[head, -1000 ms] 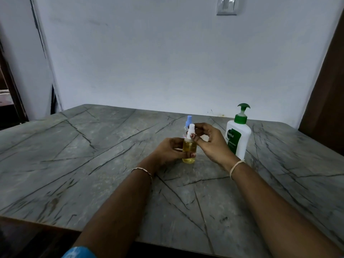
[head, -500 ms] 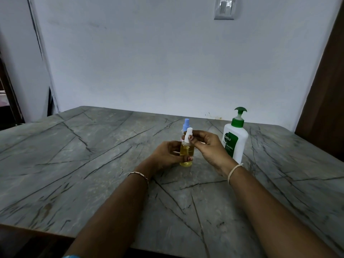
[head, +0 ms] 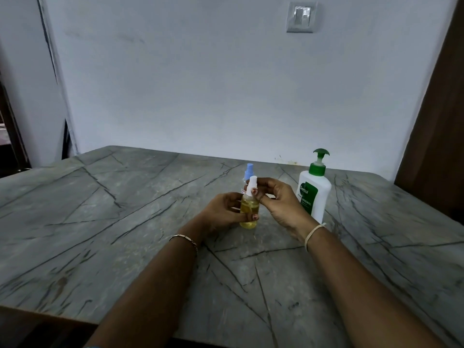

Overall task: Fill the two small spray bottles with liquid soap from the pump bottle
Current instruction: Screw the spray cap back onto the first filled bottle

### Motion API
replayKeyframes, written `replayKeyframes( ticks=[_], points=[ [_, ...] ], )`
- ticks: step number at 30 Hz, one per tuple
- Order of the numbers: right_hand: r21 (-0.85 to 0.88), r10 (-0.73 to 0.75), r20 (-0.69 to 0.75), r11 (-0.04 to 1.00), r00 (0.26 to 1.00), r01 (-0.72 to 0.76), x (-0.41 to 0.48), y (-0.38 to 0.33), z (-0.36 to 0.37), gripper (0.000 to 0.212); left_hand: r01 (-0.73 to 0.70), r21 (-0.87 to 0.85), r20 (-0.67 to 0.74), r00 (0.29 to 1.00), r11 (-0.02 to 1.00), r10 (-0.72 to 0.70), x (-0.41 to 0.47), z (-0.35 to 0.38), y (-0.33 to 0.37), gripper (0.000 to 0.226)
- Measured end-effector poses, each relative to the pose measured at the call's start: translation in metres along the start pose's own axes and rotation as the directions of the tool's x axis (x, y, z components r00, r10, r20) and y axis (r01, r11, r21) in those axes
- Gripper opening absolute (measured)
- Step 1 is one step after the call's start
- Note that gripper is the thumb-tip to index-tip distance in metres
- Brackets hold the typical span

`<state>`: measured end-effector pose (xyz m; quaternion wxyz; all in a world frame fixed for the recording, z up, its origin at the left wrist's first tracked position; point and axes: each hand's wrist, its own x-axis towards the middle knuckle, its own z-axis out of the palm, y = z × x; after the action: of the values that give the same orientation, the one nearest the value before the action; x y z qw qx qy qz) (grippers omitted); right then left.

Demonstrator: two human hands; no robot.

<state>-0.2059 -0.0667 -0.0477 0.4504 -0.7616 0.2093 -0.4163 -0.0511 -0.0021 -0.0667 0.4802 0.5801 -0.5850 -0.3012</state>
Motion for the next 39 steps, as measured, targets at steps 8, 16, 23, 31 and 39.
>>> replayKeyframes(
  ticks=[8, 16, 23, 31, 39],
  points=[
    [0.016, 0.016, 0.025, 1.000, 1.000, -0.016, 0.000, 0.001, -0.001, 0.031, 0.003, -0.046, 0.034, 0.999, 0.999, -0.001, -0.004, -0.001, 0.001, 0.044],
    [-0.044, -0.011, -0.080, 0.999, 0.997, 0.007, 0.002, 0.002, 0.006, 0.033, 0.009, -0.020, 0.018, 1.000, 1.000, -0.009, -0.002, 0.000, -0.002, 0.051],
    [-0.090, -0.041, -0.114, 0.995, 0.993, 0.031, 0.004, 0.007, 0.008, 0.034, -0.017, 0.021, -0.021, 1.000, 1.000, 0.018, -0.002, 0.001, -0.003, 0.054],
    [-0.196, -0.089, -0.149, 0.979, 0.985, 0.059, 0.004, 0.010, 0.009, 0.032, -0.061, 0.105, -0.092, 0.993, 0.993, 0.071, -0.003, 0.002, -0.002, 0.048],
    [-0.226, -0.102, -0.203, 0.973, 0.974, 0.055, 0.003, 0.013, 0.016, 0.031, -0.072, 0.279, -0.169, 0.978, 0.958, 0.123, -0.008, 0.006, 0.002, 0.056]
  ],
)
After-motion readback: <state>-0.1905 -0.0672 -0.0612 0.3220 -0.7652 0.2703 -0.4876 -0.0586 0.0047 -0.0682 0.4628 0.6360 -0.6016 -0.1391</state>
